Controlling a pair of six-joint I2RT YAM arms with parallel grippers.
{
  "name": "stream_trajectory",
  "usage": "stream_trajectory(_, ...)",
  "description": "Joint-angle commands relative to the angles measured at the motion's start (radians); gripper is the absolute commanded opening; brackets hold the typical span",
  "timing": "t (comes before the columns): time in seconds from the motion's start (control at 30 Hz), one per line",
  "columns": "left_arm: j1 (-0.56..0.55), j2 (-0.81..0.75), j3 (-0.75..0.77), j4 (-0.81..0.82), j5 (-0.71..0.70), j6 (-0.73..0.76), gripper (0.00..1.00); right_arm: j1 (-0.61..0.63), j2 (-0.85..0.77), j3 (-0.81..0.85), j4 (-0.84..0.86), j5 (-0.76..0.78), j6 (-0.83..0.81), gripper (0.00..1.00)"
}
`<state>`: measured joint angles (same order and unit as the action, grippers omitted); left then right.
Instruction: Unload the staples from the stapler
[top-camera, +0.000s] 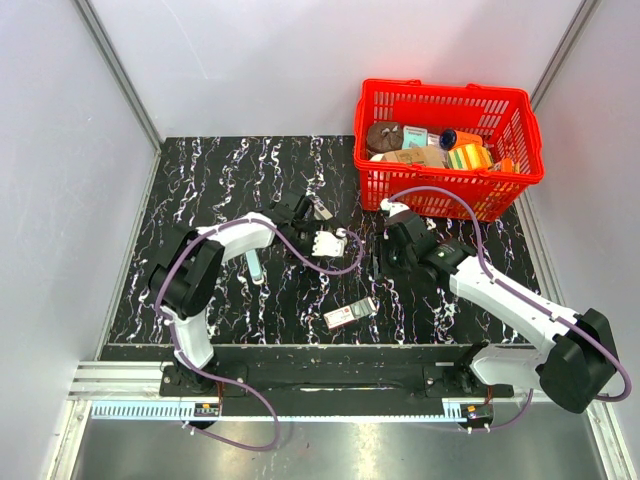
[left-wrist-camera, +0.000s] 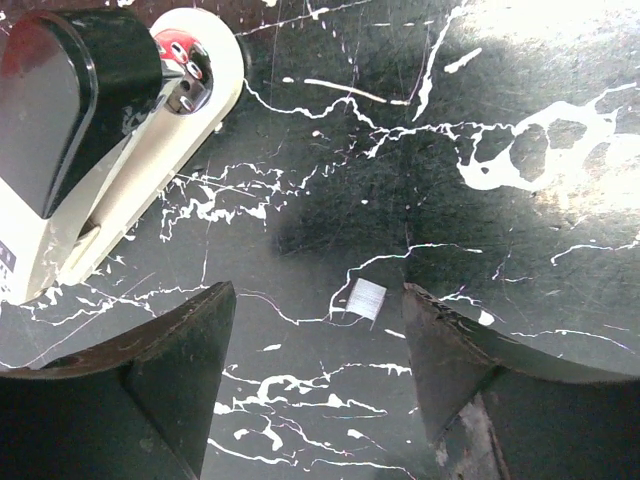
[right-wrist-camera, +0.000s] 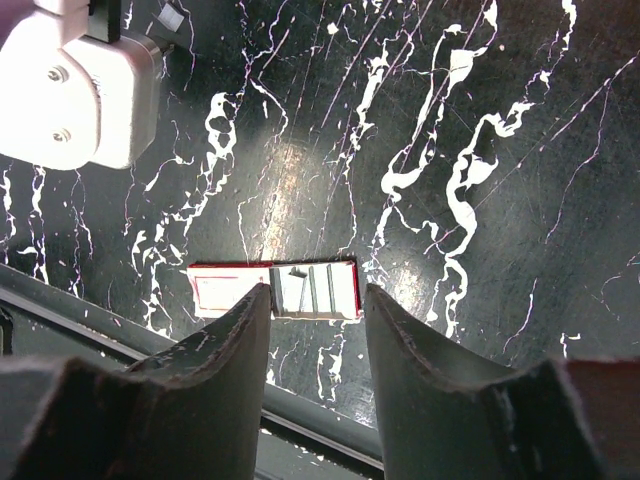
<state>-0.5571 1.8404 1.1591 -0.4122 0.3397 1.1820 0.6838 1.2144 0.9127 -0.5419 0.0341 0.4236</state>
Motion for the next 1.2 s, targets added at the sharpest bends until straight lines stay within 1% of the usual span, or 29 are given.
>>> stream_trajectory(0.0,-0.003,0.028,0.050,-0.042,0.019,0.031,0.70,-0.013,-0.021,0.005,0.036,-0.016,-0.011,0.45)
stream_trajectory(0.23,-0.006,0.057,0.100,-0.117,0.021,0.031,0.54,-0.015,-0.012,0.011,0.036,-0.028,-0.011,0.34)
stream_trajectory(0.47,-0.010,0.053,0.093,-0.134,0.018,0.031,0.44,-0.015,-0.007,0.012,0.037,-0.030,-0.011,0.24)
stream_trajectory(0.63,-0.018,0.053,0.085,-0.148,0.007,0.030,0.36,-0.015,-0.013,0.012,0.033,-0.027,-0.009,0.22)
stream_trajectory(0.8,-0.026,0.052,0.076,-0.149,-0.005,0.024,0.22,-0.018,-0.016,0.011,0.033,-0.026,-0.006,0.19)
stream_trajectory(0.9,-0.033,0.051,0.076,-0.155,-0.007,0.015,0.16,-0.018,-0.018,0.012,0.033,-0.026,-0.009,0.18)
stream_trajectory(1.17,-0.035,0.043,0.097,-0.175,-0.034,-0.047,0.08,-0.021,-0.026,0.026,0.023,-0.028,-0.013,0.17)
